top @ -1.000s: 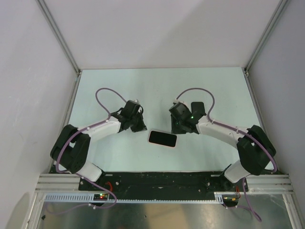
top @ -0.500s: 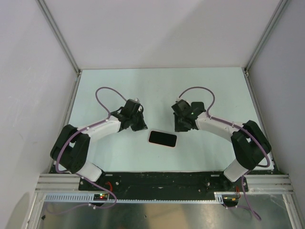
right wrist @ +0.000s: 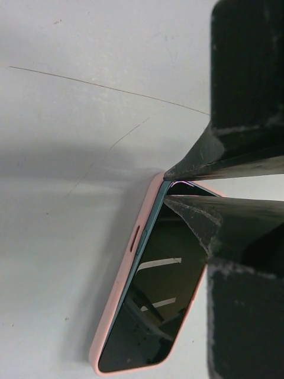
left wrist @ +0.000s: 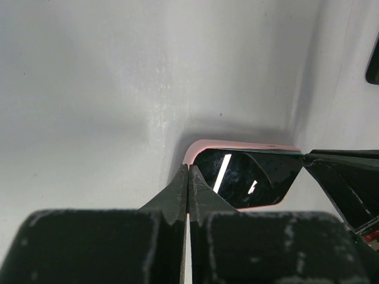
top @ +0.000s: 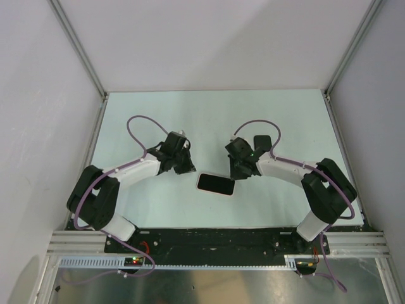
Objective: Put the phone into the phone case
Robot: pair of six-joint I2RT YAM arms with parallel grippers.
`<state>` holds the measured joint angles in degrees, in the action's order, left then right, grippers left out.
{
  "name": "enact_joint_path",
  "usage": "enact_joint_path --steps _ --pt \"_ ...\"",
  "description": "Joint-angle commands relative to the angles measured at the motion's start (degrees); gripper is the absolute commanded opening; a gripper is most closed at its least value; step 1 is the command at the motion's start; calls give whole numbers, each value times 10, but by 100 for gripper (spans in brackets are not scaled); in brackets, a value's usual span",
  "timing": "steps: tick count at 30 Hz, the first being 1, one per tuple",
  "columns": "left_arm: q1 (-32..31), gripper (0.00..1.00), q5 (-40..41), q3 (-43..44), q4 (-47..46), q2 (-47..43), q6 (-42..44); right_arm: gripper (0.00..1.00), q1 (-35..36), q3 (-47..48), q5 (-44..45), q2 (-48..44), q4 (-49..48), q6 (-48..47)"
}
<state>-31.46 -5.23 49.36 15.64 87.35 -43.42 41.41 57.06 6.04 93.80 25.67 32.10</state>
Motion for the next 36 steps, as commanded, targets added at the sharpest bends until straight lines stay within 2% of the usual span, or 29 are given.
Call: enact_joint_path --steps 1,16,23,33,36 --pt "3 0 -6 15 -1 -6 15 19 1 -15 -1 2 -16 -2" --pt "3 0 -6 18 0 2 14 12 19 -65 5 5 -35 10" --pt "3 0 -4 15 1 2 12 12 54 -84 58 21 -29 21" --pt "3 0 1 -13 2 -24 7 26 107 -48 127 70 16 13" --pt "3 0 4 -22 4 -41 3 35 103 -23 135 55 29 -5"
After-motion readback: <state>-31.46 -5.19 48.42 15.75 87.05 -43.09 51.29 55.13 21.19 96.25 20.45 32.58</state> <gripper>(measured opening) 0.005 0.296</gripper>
